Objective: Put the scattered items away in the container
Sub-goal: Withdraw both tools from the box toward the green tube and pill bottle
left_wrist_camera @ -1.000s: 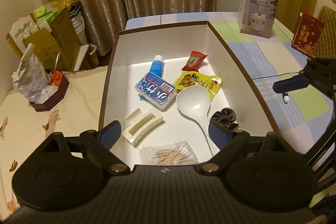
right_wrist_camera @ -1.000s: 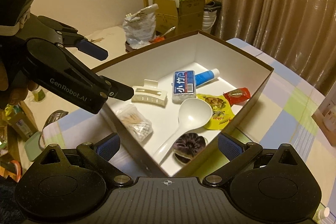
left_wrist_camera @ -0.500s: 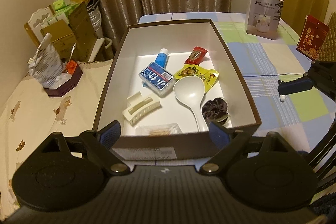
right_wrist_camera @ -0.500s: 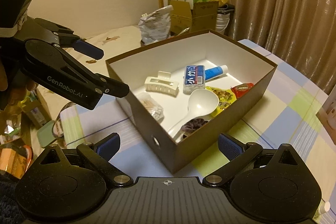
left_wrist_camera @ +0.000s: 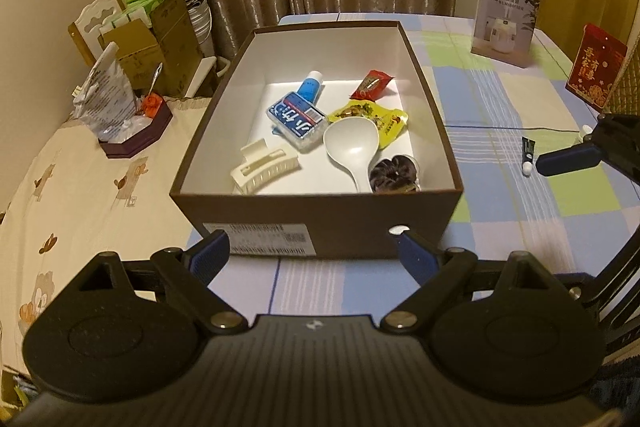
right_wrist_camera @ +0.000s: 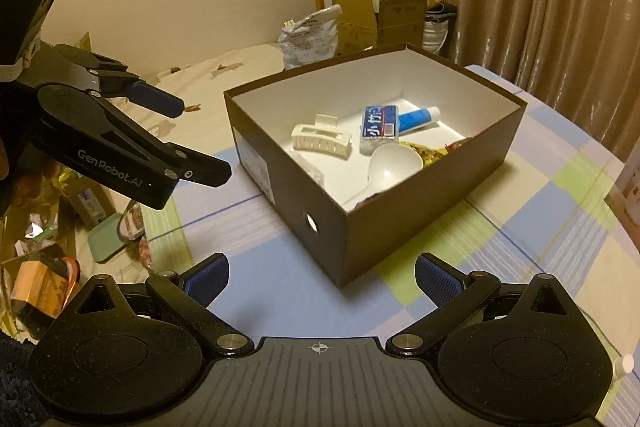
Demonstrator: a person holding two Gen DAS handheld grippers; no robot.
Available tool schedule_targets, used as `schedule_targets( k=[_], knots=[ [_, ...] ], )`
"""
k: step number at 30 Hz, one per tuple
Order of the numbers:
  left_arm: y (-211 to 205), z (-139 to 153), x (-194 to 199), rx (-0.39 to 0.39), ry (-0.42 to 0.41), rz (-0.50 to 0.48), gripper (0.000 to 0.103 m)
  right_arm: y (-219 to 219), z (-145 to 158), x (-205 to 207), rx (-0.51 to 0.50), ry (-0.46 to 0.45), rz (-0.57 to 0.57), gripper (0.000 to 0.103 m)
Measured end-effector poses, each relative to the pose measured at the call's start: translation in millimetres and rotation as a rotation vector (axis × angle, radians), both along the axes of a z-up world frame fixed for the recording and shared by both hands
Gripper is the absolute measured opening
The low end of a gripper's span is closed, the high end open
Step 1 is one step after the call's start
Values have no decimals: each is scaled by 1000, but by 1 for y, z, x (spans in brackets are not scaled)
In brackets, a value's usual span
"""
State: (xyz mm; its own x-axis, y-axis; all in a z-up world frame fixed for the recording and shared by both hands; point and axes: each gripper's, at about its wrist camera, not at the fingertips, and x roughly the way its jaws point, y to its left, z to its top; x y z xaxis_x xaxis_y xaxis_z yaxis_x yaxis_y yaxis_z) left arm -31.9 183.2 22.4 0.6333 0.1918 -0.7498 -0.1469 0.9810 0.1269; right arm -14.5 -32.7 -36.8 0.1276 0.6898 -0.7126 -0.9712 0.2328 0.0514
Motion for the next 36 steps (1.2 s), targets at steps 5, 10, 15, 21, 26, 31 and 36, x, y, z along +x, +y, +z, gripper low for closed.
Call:
schedule_targets(
  k=[5,10,15,21,26,31,36],
  knots=[
    [-14,-1,-7,-3,2,11,89,-17,0,3,2,16,0,103],
    [-35,-4,-9,-16,5,-1,89,-39,-2,8,-2,22,-19,103],
    [-61,-11,-2,-39,13,-41,89,-68,-6,23,-13,53,-92,103],
    [-97,-25,12,-66,40,-110,89,-110,-11,46,-28,100,-210,103],
    [-128,-33,30,-84,51,-188,89,-146,-15,66,-30,137,-322,103],
    [-156,-41,52,-94,60,-263,89,-178,-17,83,-37,149,-436,103],
    [-177,-48,76,-91,67,-323,89,-206,-22,99,-45,162,-539,103]
  ],
)
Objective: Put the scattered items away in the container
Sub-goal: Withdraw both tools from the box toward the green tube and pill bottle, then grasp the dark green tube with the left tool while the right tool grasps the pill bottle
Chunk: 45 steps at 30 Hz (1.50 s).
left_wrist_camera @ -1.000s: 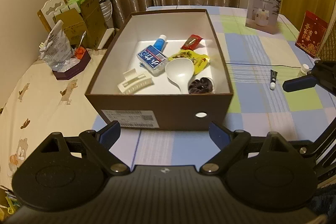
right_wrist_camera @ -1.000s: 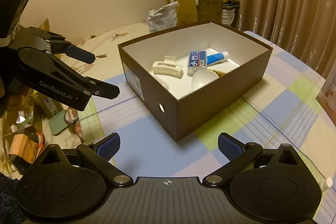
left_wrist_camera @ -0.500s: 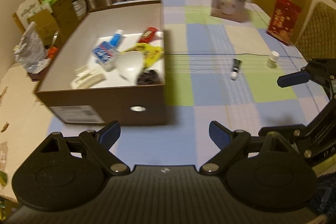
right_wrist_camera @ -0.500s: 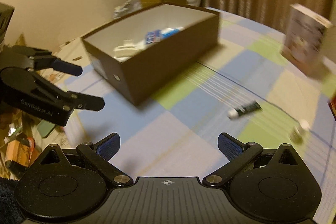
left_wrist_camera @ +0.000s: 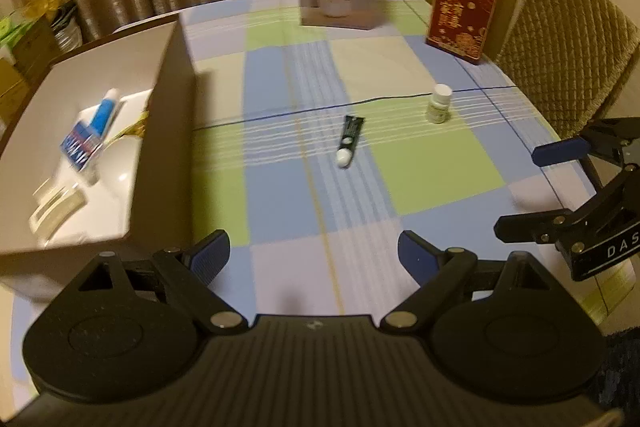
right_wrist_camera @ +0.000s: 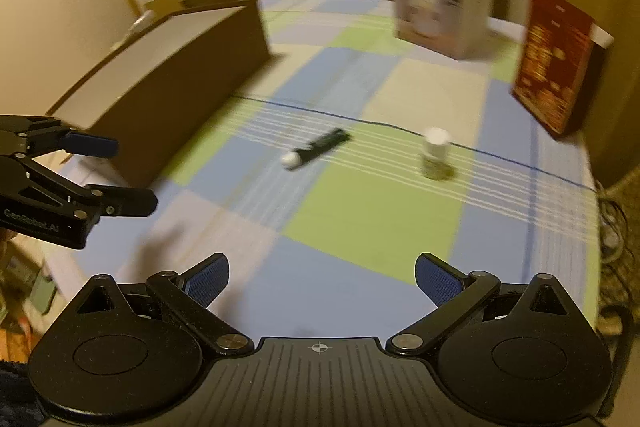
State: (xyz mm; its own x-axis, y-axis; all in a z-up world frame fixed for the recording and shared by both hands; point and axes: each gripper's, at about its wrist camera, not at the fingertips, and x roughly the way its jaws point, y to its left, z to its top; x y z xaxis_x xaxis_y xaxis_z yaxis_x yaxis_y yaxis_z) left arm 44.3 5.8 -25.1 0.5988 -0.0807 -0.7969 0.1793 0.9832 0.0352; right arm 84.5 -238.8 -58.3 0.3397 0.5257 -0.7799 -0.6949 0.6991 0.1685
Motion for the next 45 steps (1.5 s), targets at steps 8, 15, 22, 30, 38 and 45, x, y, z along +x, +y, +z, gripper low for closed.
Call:
schedule_targets(
  k=[8,15,22,30,38,45],
  knots=[
    [-27,-11,35,2,2,-96,87,-21,-10,24,-11,-1,-124,103],
    [-40,-28,70,19,26,-158,81,-32,-19,50,11,17,-192,103],
    [-45,-47,107,44,62,-180,69,-26,-31,76,-25,34,-210,103],
    [-49,-71,149,22,113,-194,57,-19,-42,98,-19,49,-214,103],
    [-46,-87,173,-23,156,-204,43,-19,-47,114,5,47,-224,103],
    [-44,-99,180,-31,167,-216,22,-11,-50,119,11,7,-183,103]
  ],
)
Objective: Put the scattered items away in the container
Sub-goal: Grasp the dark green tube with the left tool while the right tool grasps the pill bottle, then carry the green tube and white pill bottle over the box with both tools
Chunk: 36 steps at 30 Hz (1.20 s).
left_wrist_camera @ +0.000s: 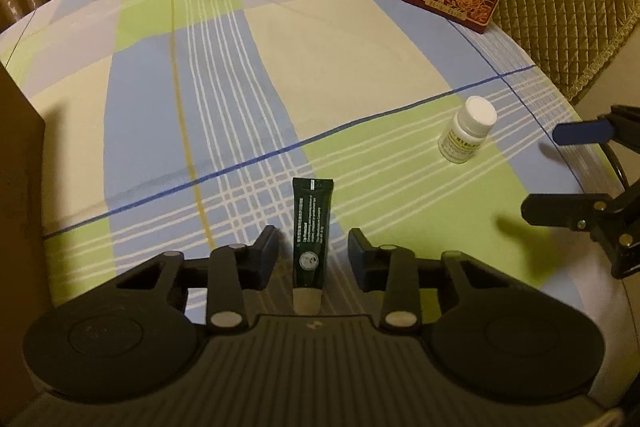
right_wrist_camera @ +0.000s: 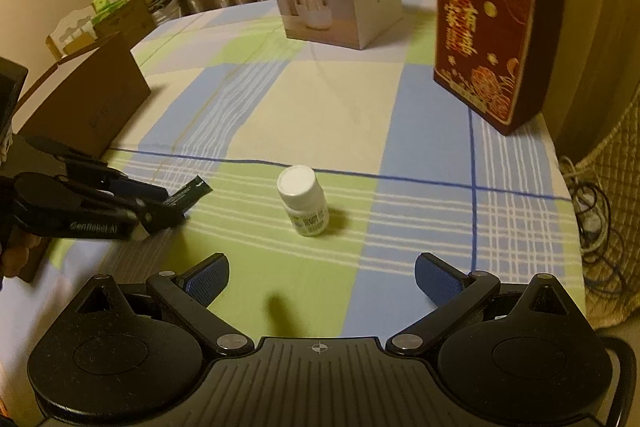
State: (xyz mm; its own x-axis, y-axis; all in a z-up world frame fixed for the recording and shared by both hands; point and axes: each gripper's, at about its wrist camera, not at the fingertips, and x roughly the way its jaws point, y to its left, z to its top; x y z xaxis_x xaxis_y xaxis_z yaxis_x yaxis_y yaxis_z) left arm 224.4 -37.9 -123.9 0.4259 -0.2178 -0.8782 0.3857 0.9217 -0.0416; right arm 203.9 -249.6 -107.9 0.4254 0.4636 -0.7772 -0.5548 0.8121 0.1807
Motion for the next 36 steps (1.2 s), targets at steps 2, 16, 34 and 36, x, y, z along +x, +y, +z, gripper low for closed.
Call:
schedule_targets(
  k=[2,16,34,36],
  knots=[
    [2,2,1,3,-10,6,13,4,-1,1,-5,-13,18,103],
    [10,20,13,11,-88,41,13,36,-12,21,-14,-85,65,74],
    [9,36,0,-9,-130,49,13,32,14,14,-2,-85,42,29],
    [9,41,-5,-12,-143,52,13,31,20,9,0,-87,40,29]
  ],
)
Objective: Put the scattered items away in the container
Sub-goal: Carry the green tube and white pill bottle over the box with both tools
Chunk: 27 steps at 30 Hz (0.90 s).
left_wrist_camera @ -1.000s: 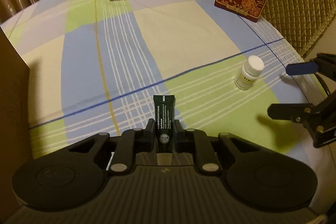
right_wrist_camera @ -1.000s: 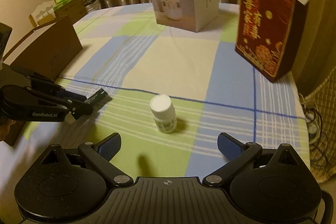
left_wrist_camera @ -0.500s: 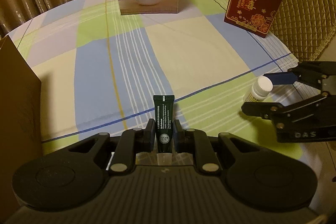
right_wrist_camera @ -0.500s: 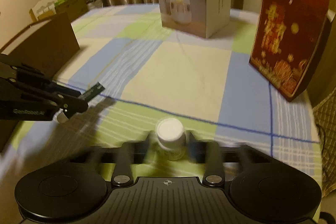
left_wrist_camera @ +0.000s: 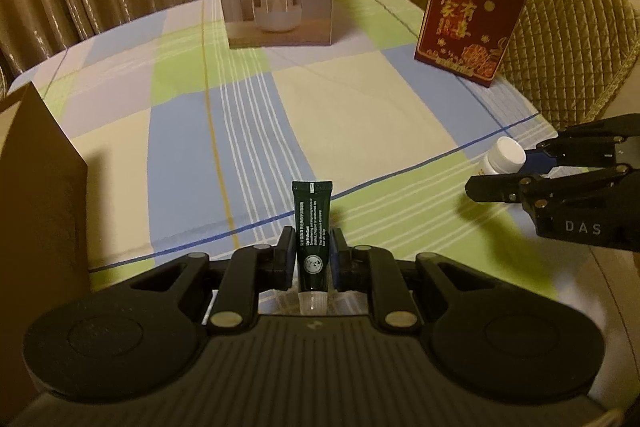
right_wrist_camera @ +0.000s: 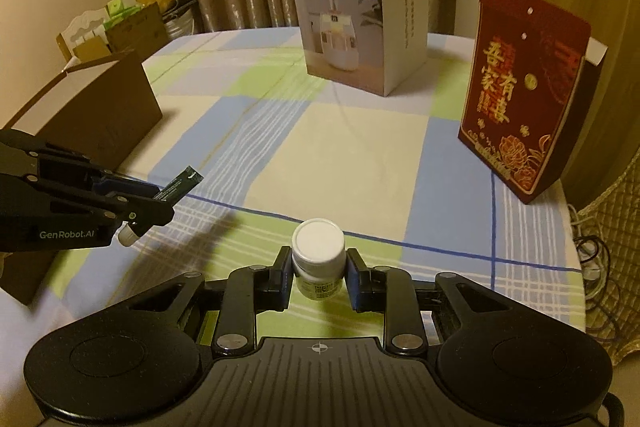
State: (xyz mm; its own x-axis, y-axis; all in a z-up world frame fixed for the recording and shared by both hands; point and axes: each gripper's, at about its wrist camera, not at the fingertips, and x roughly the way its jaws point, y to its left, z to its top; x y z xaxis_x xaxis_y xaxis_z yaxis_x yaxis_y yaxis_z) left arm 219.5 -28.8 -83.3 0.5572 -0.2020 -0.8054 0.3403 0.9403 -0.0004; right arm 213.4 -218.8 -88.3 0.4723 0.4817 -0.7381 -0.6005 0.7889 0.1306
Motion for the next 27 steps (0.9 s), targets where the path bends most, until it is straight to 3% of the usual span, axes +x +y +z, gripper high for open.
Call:
schedule_targets(
  k=[27],
  knots=[
    [25,62,-90,-80,-128,13,13,16,52,-83,45,-68,37,30]
  ],
)
